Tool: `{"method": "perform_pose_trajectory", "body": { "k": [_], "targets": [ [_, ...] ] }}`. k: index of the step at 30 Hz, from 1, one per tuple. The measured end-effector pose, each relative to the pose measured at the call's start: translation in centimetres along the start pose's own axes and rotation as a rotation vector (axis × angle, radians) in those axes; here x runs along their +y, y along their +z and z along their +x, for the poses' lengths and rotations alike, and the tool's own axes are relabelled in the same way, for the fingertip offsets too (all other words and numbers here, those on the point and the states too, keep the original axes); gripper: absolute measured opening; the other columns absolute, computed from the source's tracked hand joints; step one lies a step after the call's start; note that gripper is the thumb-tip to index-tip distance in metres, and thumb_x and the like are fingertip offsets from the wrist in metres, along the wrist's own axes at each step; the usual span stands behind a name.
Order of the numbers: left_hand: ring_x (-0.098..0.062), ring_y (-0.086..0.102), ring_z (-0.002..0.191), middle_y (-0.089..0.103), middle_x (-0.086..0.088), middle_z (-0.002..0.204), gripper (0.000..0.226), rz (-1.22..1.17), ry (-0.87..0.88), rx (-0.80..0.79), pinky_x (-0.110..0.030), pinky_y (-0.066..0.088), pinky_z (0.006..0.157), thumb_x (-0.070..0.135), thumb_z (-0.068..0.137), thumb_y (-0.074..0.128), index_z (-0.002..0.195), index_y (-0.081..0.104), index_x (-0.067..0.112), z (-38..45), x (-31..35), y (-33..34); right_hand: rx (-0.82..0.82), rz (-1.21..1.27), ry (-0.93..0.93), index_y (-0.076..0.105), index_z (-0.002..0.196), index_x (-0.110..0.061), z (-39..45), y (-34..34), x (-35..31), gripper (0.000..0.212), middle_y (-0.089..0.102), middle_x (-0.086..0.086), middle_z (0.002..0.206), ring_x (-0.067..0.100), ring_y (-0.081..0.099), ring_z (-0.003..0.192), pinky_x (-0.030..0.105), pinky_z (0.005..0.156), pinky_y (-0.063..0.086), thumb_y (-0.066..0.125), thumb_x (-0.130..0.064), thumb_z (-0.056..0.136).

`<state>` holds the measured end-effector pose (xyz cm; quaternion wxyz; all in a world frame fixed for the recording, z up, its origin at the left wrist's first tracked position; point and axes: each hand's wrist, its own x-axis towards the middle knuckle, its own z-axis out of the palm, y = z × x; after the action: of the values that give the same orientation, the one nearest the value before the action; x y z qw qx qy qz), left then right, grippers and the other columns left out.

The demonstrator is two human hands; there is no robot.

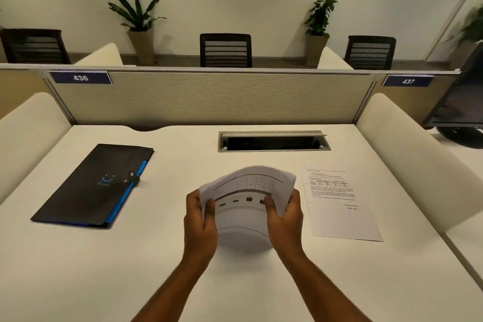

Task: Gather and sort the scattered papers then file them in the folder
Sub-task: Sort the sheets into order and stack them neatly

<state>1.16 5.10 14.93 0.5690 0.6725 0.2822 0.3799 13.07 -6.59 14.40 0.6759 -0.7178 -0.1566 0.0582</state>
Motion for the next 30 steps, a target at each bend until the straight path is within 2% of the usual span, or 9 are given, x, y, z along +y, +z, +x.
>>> {"method": "perform_pose_trajectory", "body": {
  "k": [3, 8, 12, 15, 17, 21, 23, 25, 30],
  "targets": [
    [-0.011, 0.063, 0.100, 0.063, 0.006, 0.108, 0.027, 0.048, -0.015, -0.015, -0.024, 0.058, 0.072, 0.019, 0.103, 0.040, 0.116, 0.045, 0.042, 0.3, 0.0, 0.1, -0.015, -0.008, 0.055, 0.052, 0.111, -0.049, 0.4, 0.3, 0.3, 0.035, 0.063, -0.020, 0.106, 0.014, 0.065, 0.103, 0.014, 0.066, 0.055, 0.065, -0.019, 0.098],
    [-0.010, 0.063, 0.104, 0.061, 0.007, 0.112, 0.025, -0.017, -0.028, -0.001, -0.026, 0.059, 0.072, 0.036, 0.097, 0.043, 0.117, 0.042, 0.051, 0.2, -0.4, 0.0, -0.018, 0.035, -0.035, 0.047, 0.111, -0.071, 0.2, 0.3, 0.0, 0.060, 0.063, -0.037, 0.102, -0.007, 0.062, 0.105, 0.009, 0.062, 0.054, 0.063, -0.015, 0.098],
    [-0.015, 0.061, 0.107, 0.058, 0.010, 0.115, 0.027, 0.008, -0.160, -0.054, -0.023, 0.058, 0.068, 0.037, 0.096, 0.048, 0.110, 0.040, 0.060, -0.6, -2.1, -0.3, -0.124, -0.062, 0.045, 0.050, 0.111, -0.054, 0.1, -0.2, 2.4, 0.041, 0.063, -0.021, 0.109, 0.018, 0.066, 0.109, 0.014, 0.065, 0.056, 0.062, -0.016, 0.099],
    [-0.013, 0.061, 0.106, 0.059, 0.012, 0.114, 0.030, 0.014, -0.144, -0.047, -0.022, 0.058, 0.068, 0.041, 0.092, 0.048, 0.106, 0.040, 0.066, -0.6, -2.4, -0.5, -0.122, -0.148, -0.075, 0.035, 0.126, -0.064, 0.1, -0.5, 1.2, 0.065, 0.054, -0.034, 0.115, 0.005, 0.061, 0.111, 0.008, 0.066, 0.054, 0.069, -0.019, 0.094],
    [-0.014, 0.061, 0.107, 0.058, 0.013, 0.114, 0.033, 0.036, -0.129, -0.030, -0.022, 0.058, 0.069, 0.035, 0.095, 0.049, 0.107, 0.039, 0.064, -0.6, -2.5, -0.5, -0.086, -0.162, -0.202, 0.022, 0.142, -0.059, 0.2, -0.7, -0.1, 0.084, 0.046, -0.038, 0.126, -0.004, 0.055, 0.118, 0.009, 0.071, 0.056, 0.073, -0.017, 0.090],
    [-0.013, 0.059, 0.106, 0.055, 0.017, 0.114, 0.036, 0.063, -0.094, -0.012, -0.014, 0.055, 0.066, 0.020, 0.101, 0.047, 0.110, 0.036, 0.053, -0.5, -2.5, -0.3, -0.017, -0.408, -0.521, 0.032, 0.153, -0.035, 1.4, -1.7, -2.1, 0.074, 0.040, -0.005, 0.148, -0.007, 0.052, 0.120, 0.001, 0.076, 0.050, 0.068, -0.015, 0.092],
    [-0.013, 0.059, 0.106, 0.054, 0.018, 0.114, 0.035, 0.060, -0.080, -0.002, -0.012, 0.054, 0.066, 0.016, 0.101, 0.044, 0.110, 0.035, 0.049, -0.6, -2.5, -0.2, -0.043, -0.562, -0.601, 0.044, 0.150, -0.032, 2.0, -2.1, -2.8, 0.059, 0.045, 0.007, 0.144, 0.008, 0.063, 0.109, 0.009, 0.075, 0.054, 0.061, -0.021, 0.095],
    [-0.012, 0.059, 0.105, 0.053, 0.018, 0.114, 0.037, 0.064, -0.073, -0.001, -0.012, 0.054, 0.066, 0.015, 0.102, 0.043, 0.108, 0.034, 0.050, -0.6, -2.5, 0.0, -0.042, -0.605, -0.624, 0.051, 0.147, -0.029, 2.0, -2.2, -3.3, 0.049, 0.048, 0.011, 0.140, 0.019, 0.067, 0.097, 0.020, 0.071, 0.059, 0.051, -0.029, 0.097],
    [-0.007, 0.058, 0.105, 0.054, 0.020, 0.113, 0.031, 0.054, -0.077, 0.008, -0.013, 0.055, 0.068, 0.013, 0.103, 0.042, 0.114, 0.035, 0.042, -0.5, -2.7, 0.1, -0.063, -0.676, -0.651, 0.053, 0.145, -0.028, 2.1, -2.4, -3.4, 0.051, 0.045, 0.012, 0.143, 0.022, 0.067, 0.096, 0.025, 0.069, 0.062, 0.053, -0.030, 0.094]
  ]
}}
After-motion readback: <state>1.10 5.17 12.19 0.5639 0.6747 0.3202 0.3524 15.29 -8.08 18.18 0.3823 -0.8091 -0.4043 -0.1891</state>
